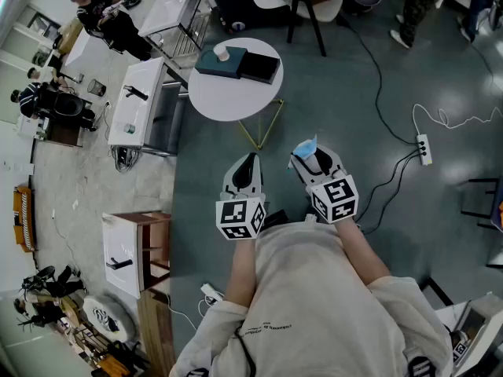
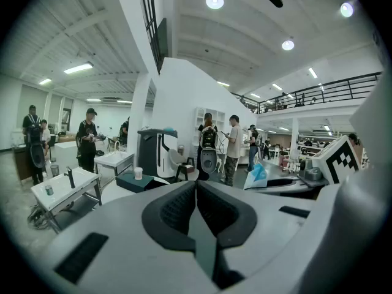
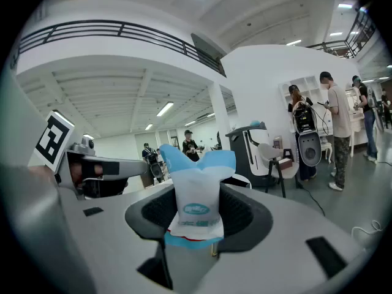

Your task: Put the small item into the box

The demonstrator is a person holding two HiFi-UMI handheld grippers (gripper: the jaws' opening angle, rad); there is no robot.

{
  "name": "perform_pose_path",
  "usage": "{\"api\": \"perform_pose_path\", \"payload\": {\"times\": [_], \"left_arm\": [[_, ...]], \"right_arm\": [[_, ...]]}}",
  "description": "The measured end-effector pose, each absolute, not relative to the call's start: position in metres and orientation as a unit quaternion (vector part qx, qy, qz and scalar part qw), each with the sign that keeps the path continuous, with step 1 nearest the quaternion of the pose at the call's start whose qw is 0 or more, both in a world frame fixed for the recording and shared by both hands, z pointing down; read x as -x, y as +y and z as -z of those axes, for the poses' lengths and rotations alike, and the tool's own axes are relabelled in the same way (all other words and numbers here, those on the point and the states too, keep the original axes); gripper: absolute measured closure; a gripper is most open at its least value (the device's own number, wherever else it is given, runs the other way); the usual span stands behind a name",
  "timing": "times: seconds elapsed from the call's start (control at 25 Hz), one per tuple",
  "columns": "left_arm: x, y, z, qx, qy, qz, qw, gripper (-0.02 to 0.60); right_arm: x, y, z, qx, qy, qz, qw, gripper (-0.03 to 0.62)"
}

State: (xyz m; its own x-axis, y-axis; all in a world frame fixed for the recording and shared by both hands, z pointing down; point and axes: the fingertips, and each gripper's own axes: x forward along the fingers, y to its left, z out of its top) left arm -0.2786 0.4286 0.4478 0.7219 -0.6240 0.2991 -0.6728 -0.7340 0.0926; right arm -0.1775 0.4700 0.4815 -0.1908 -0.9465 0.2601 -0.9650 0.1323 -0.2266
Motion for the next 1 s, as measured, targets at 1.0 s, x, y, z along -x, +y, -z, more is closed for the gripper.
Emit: {"api": "perform_pose_path", "payload": {"times": [1.0], "left_arm": [[0.284, 0.395, -0.465, -0.899, -0.404, -0.133, 0.102, 0.557]], "right_arm": [[0.105, 0.464, -0.501, -0.649, -0.727, -0.217, -0.053, 0.37]]}}
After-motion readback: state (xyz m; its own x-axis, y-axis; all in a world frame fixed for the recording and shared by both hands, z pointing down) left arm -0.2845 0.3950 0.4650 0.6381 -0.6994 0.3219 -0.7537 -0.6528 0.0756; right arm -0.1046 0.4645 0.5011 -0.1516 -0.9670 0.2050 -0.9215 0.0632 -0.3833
